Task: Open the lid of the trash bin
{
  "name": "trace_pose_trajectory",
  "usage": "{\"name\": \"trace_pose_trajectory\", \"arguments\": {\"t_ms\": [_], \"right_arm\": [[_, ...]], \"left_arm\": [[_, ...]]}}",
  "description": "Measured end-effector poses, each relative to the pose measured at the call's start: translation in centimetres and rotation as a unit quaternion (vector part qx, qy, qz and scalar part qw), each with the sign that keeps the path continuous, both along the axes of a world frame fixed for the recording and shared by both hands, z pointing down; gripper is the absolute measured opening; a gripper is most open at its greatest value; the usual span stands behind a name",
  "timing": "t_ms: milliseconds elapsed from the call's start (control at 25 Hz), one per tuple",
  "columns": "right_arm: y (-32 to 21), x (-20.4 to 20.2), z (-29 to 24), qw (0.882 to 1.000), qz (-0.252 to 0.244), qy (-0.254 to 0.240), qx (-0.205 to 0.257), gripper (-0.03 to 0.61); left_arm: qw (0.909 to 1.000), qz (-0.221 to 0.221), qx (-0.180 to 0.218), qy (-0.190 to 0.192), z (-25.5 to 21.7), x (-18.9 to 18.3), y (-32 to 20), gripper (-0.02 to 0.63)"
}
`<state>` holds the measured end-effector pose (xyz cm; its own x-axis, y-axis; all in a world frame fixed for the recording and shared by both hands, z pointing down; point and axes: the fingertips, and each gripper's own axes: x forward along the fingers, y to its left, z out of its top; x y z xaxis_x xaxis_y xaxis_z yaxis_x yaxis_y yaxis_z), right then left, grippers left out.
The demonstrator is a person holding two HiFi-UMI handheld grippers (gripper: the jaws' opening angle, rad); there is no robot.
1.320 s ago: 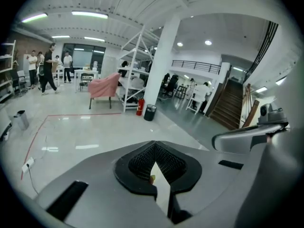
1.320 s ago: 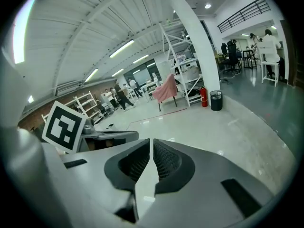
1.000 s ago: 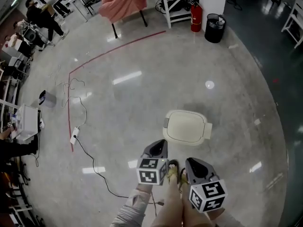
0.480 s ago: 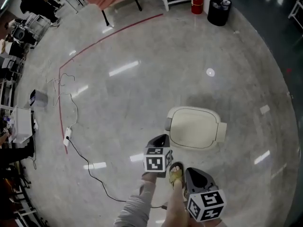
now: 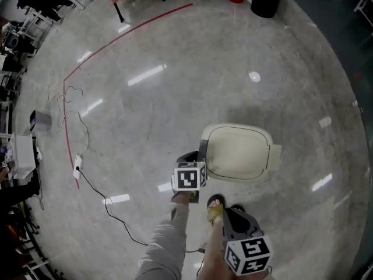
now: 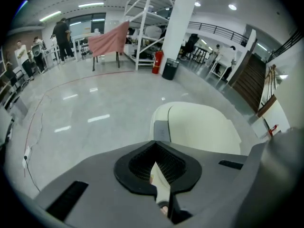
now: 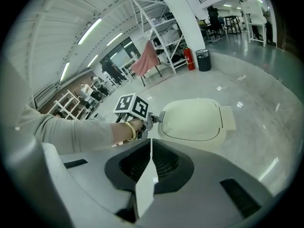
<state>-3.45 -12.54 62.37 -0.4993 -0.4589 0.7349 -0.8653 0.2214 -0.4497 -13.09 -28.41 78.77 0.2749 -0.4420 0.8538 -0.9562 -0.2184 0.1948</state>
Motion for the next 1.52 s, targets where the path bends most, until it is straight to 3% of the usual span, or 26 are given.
{"name": "trace_pose_trajectory", "arguments": {"t_ms": [320,520,920,1080,1520], "right_arm": [[-0.6,-1.0,-0.9,1.000,0.010,-0.013,0.007,0.006],[-0.8,-1.3,-1.7,1.000,0.009,-0.017,0.012,0.006],[-0.7,-0.7,-1.5,1.000,0.010,0.001,0.021,0.006],[-1.5,0.4,-2.2,0.999,0.011,0.011,0.035,0.006],[-1.7,3.8,-3.2,0.998,0.022,0.026,0.059,0.006]], "left_arm": [[0.9992,0.024,-0.016,-0.029,0.9,-0.2,0.2,0.002],[0.9996,0.008,-0.024,-0.016,1.0,-0.5,0.0,0.002],[0.9988,0.022,-0.023,-0.039,1.0,-0.5,0.5,0.002],[0.9988,0.035,-0.018,-0.029,-0.6,0.9,1.3,0.002],[0.9997,0.017,0.019,0.006,-6.4,3.2,3.1,0.002]]}}
